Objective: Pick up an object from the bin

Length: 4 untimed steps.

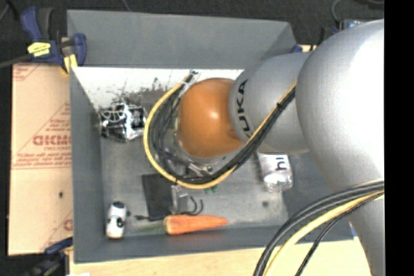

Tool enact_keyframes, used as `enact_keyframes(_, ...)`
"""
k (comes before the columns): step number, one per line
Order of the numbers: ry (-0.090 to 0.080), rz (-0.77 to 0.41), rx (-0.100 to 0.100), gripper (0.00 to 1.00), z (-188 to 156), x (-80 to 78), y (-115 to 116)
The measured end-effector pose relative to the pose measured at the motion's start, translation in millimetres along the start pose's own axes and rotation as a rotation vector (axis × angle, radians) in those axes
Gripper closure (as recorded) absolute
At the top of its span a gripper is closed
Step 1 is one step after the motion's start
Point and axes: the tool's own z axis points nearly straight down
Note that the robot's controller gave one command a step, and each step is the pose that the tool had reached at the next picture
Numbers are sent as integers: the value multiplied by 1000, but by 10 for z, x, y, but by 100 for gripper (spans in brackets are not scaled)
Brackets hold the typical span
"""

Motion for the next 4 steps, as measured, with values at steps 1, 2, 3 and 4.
enact_keyframes(1,-1,-114,-2,100,58,-123,152)
enact_keyframes(2,-1,-114,-2,100,58,-123,152)
enact_keyframes(3,-2,-114,-2,100,41,-120,152)
enact_keyframes(4,1,-113,-2,100,-38,-113,149)
